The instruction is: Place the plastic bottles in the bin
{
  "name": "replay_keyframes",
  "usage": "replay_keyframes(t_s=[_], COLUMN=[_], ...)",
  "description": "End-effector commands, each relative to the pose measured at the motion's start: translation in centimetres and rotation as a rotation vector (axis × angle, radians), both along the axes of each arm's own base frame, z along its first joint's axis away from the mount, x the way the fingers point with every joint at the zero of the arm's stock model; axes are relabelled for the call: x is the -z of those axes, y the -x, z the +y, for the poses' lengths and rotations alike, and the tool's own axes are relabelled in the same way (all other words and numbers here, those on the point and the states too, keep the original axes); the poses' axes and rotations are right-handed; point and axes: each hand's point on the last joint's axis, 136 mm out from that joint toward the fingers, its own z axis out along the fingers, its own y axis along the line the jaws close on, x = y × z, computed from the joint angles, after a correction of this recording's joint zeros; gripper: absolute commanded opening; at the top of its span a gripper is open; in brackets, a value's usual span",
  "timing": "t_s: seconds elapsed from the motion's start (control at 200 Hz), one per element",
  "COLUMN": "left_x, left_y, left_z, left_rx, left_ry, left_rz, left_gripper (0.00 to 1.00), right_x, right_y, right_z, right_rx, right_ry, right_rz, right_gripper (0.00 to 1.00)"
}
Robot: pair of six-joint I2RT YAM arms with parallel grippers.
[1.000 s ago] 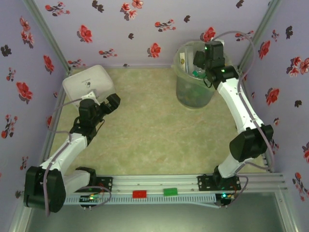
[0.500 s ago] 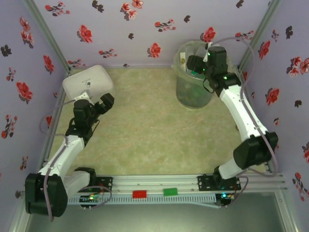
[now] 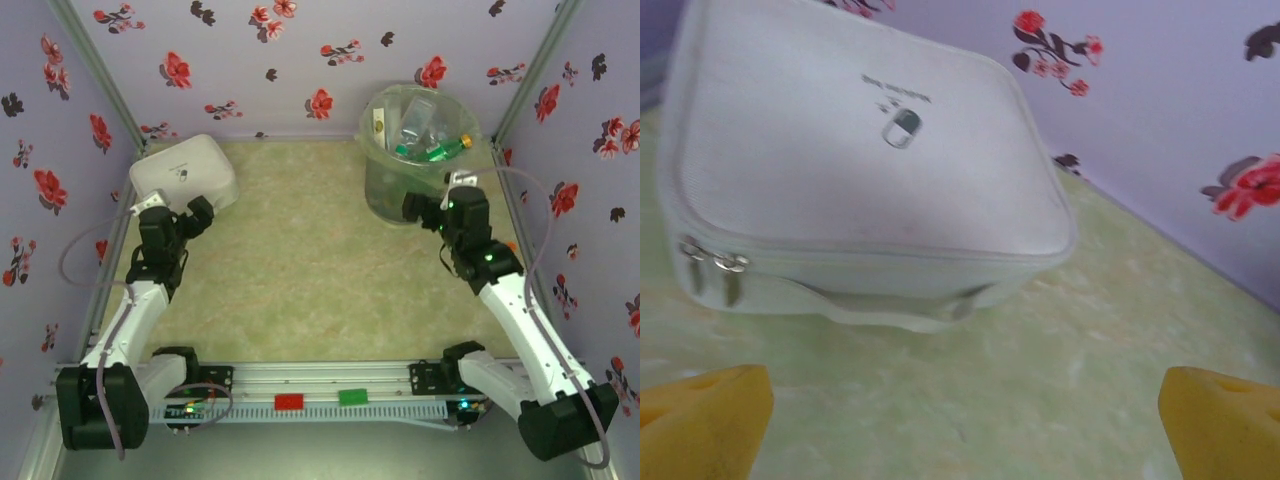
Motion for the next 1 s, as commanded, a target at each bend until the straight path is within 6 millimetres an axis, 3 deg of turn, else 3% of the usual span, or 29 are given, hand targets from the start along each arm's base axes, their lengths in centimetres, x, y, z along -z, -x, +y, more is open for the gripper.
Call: replay_keyframes(t_s=[0.0,0.1,0.23,0.445,0.59,0.74,0.83,0.89,0.99], left_x=[0.4,1.3,2.8,5.3,6.3,6.5,6.5,6.4,8.7], left_y=[0.6,1.0,1.3,0.6,0.2,-0.3,-1.3,-2.1,-3.0], left_z=[2.8,4.0,5.1,5.6,5.7,5.5,4.9,4.3,3.0], left_rx=[-0.103,-0.145,-0.179,-0.169,-0.155,-0.158,-0.116,-0.082,-0.006], left_ry=[-0.143,-0.217,-0.303,-0.404,-0.451,-0.476,-0.514,-0.54,-0.548], left_rz=[0.021,0.057,0.093,0.127,0.11,-0.002,-0.025,-0.054,-0.053], left_gripper=[1.0,1.0,1.0,1.0,1.0,1.0,1.0,1.0,1.0], right_x=[2.0,5.9,9.9,12.6,14.3,14.6,15.9,16.3,16.5], right_y=[-0.1,-1.2,-3.6,-8.3,-8.3,-8.0,-7.9,-7.7,-7.4], right_z=[-0.3,-0.6,-2.9,-3.6,-5.5,-8.6,-10.0,-10.3,-10.2], right_rx=[0.03,0.039,0.152,0.135,0.168,0.238,0.244,0.235,0.23], right_ry=[0.015,0.074,0.25,0.425,0.424,0.287,0.172,0.127,0.12], right_rz=[-0.041,-0.046,-0.047,0.059,0.036,-0.067,-0.064,-0.102,-0.141], right_gripper=[1.0,0.99,1.0,1.0,1.0,1.0,0.99,0.99,0.99])
